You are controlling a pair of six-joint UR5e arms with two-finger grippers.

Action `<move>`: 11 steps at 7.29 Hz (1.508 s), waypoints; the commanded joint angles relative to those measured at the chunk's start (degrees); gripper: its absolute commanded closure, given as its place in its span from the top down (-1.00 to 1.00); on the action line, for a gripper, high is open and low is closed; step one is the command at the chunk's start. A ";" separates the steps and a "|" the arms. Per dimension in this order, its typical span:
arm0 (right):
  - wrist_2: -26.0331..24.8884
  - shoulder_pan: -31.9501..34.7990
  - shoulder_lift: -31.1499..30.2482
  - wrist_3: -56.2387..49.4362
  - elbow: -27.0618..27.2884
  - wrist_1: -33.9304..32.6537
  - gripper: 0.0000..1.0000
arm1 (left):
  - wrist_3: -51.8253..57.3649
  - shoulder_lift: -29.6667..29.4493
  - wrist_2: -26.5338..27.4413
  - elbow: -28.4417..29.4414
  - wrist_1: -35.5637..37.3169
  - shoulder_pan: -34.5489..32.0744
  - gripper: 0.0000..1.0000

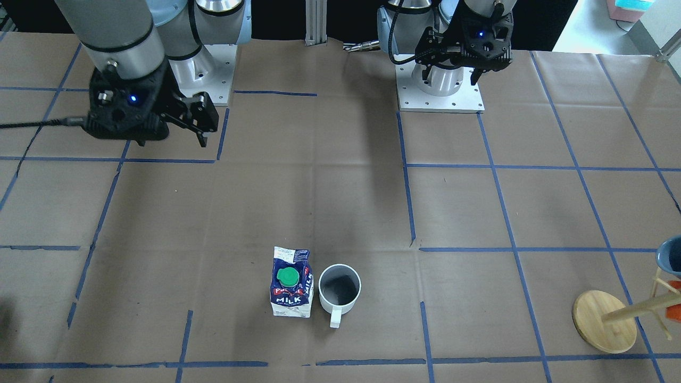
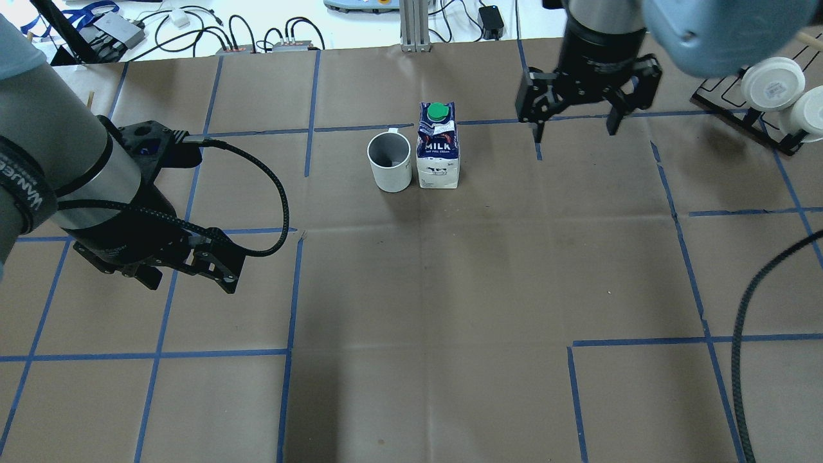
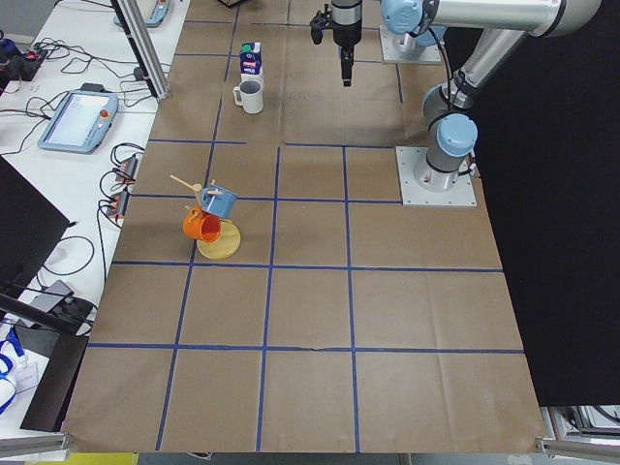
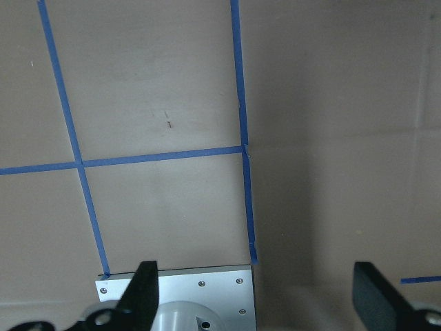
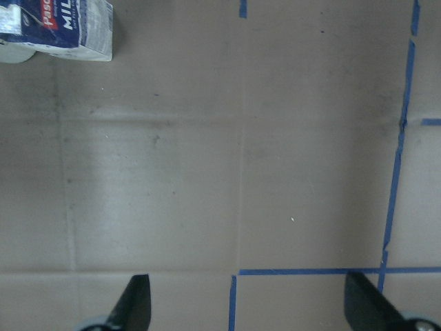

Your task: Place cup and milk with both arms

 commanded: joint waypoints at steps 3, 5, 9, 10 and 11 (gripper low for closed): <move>0.32 -2.71 -6.83 -0.13 6.10 -1.84 1.00 | 0.00 0.18 0.07 0.00 -0.07 0.00 0.99; 0.93 -2.62 -6.13 -0.13 5.92 -1.84 1.00 | 0.09 0.35 0.15 0.00 -0.16 0.00 0.99; 1.02 -2.62 -4.11 -0.31 3.37 -0.62 1.00 | 0.09 0.44 0.24 -0.09 -0.24 0.00 0.99; 1.02 -2.71 -4.20 -0.31 3.46 -0.61 1.00 | 0.09 0.70 0.16 -0.52 -0.24 0.00 0.99; 1.02 -2.71 -4.37 -0.31 3.72 -0.61 1.00 | 0.09 1.40 0.15 -1.22 -0.24 0.09 0.99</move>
